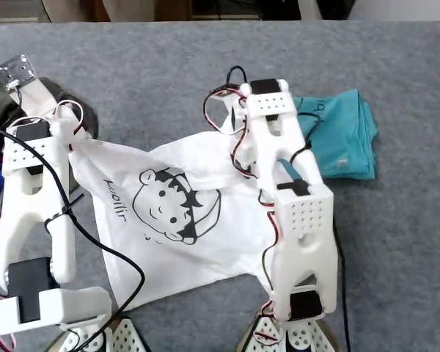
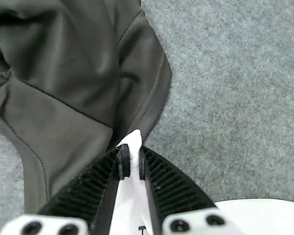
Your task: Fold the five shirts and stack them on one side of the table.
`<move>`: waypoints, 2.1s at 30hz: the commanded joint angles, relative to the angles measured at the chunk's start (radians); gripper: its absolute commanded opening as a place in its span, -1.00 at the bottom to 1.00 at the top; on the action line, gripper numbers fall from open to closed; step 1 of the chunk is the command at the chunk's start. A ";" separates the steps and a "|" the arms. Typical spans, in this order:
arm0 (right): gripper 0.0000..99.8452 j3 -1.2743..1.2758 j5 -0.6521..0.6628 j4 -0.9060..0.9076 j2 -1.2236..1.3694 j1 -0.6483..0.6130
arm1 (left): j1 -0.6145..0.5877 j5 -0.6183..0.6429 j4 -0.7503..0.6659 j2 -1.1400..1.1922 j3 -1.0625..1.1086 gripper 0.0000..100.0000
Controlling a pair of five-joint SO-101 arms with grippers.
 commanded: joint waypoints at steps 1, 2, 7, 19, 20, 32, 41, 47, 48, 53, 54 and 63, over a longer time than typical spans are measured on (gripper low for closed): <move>-0.60 -0.079 -0.014 0.012 0.002 -0.002 | -0.014 -0.011 0.003 -0.013 -0.043 -0.96; -0.60 -0.102 -0.011 0.028 -0.004 0.001 | -0.014 -0.011 0.003 -0.013 -0.043 -0.96; -0.60 -0.259 0.017 0.109 -0.050 0.045 | -0.014 -0.011 0.000 -0.013 -0.046 -0.96; -0.69 -0.039 0.038 0.118 -0.255 0.028 | -0.012 -0.011 0.000 -0.013 -0.044 -0.96; -0.74 -0.004 0.037 0.107 -0.271 0.012 | -0.012 -0.011 0.000 -0.013 -0.044 -0.96; -0.63 0.148 -0.008 -0.089 -0.206 -0.027 | -0.025 -0.011 0.003 -0.013 -0.044 -0.96; -0.67 0.099 -0.008 -0.089 -0.196 0.016 | -0.023 -0.011 0.002 -0.013 -0.046 -0.96; -0.66 0.094 -0.009 -0.092 -0.131 -0.012 | -0.023 -0.011 0.006 -0.013 -0.044 -0.96; -0.66 0.094 -0.009 -0.100 -0.127 -0.012 | -0.023 -0.011 0.008 -0.013 -0.044 -0.96; -0.66 0.094 -0.006 -0.104 -0.120 -0.027 | -0.025 -0.011 0.008 -0.013 -0.043 -0.96; -0.66 0.093 -0.006 -0.103 -0.120 -0.035 | -0.025 -0.011 0.008 -0.013 -0.043 -0.96; -0.67 0.094 -0.008 -0.126 -0.114 -0.070 | -0.025 -0.011 0.008 -0.013 -0.044 -0.96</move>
